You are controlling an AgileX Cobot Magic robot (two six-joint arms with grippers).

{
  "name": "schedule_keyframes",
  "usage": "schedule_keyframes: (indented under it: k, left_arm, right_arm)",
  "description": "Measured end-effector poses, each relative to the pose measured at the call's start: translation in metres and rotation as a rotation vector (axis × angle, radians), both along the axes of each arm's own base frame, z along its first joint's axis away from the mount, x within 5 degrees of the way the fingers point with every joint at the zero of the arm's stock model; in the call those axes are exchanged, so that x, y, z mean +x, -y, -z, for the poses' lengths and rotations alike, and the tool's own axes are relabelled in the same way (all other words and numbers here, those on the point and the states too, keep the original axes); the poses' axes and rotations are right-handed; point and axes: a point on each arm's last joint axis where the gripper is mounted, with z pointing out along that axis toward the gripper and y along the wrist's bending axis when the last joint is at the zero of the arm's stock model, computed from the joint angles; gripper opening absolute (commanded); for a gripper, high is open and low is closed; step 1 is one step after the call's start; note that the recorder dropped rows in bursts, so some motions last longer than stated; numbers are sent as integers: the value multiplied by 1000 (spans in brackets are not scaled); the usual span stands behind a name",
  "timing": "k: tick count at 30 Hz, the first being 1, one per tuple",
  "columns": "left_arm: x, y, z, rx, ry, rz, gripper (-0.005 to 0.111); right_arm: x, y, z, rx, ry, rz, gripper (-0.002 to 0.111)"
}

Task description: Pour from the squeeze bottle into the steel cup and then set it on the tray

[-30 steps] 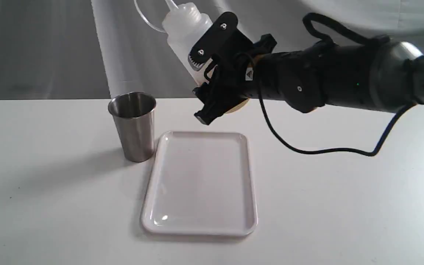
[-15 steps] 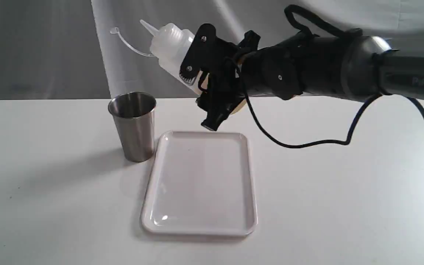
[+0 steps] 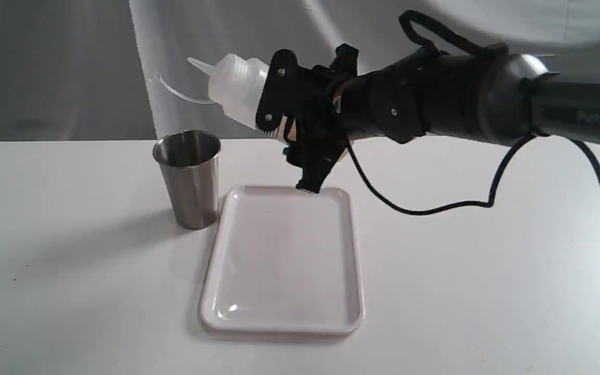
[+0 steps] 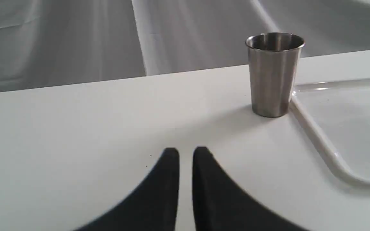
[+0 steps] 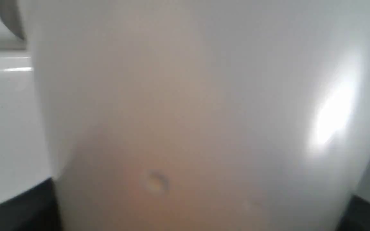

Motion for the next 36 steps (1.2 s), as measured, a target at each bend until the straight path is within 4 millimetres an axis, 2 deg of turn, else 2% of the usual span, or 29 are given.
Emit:
schedule_keyframes:
  k: [5,12,17,22,29,36]
  left_arm:
    - [0,0,0,0,0,0,8]
    - [0,0,0,0,0,0,8]
    - [0,0,0,0,0,0,8]
    - [0,0,0,0,0,0,8]
    - [0,0,0,0,0,0,8]
    - [0,0,0,0,0,0,8]
  right_arm:
    - [1,0,2,56,-36,43,0]
    - [16,-6,6,152,-104,143,0]
    - [27,0,2,223,-103,207,0]
    - [33,3,5,169,-85,193,0]
    - [36,4,24,78,-108,165,0]
    - [37,3,26,47,-90,139,0]
